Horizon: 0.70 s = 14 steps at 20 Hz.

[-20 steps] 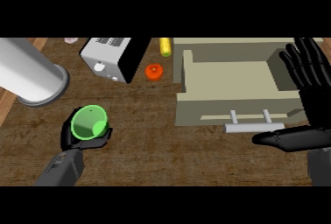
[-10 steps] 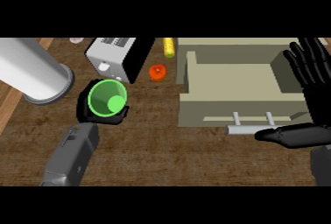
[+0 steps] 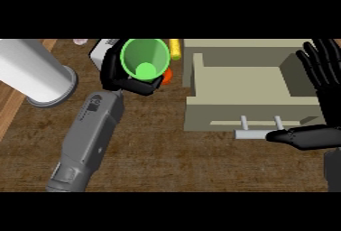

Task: Pick up the cup, place it into the drawer and close the drawer

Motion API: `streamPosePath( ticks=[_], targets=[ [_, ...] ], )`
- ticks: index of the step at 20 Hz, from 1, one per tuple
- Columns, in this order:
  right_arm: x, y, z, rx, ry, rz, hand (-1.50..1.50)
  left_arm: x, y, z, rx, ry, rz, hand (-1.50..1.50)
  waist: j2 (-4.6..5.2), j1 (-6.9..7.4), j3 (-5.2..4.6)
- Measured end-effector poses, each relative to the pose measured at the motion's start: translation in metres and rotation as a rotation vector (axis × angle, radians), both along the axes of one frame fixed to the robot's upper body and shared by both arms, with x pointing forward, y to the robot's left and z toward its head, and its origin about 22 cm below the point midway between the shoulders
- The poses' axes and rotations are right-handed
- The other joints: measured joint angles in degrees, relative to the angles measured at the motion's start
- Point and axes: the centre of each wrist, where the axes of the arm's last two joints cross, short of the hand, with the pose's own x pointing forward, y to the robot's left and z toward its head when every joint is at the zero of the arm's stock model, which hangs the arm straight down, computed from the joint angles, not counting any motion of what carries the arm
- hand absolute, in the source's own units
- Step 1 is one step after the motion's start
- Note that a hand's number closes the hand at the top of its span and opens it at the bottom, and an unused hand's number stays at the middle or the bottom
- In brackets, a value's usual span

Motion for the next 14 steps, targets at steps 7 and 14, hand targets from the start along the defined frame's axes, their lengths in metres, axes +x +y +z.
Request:
streamPosePath(
  ticks=[7, 14],
  targets=[
    [-0.003, 0.005, -0.007, 0.003, -0.005, -0.003, -1.5, 0.013, -0.059, 0.079, 0.064, 0.009, -0.011, 1.5, 0.26, -0.92, -0.01],
    [0.002, 0.008, -0.004, 0.005, -0.013, 0.022, -1.5, 0.024, -0.105, 0.116, 0.151, 0.128, 0.038, 1.5, 0.76, -2.65, 0.0]
  ],
)
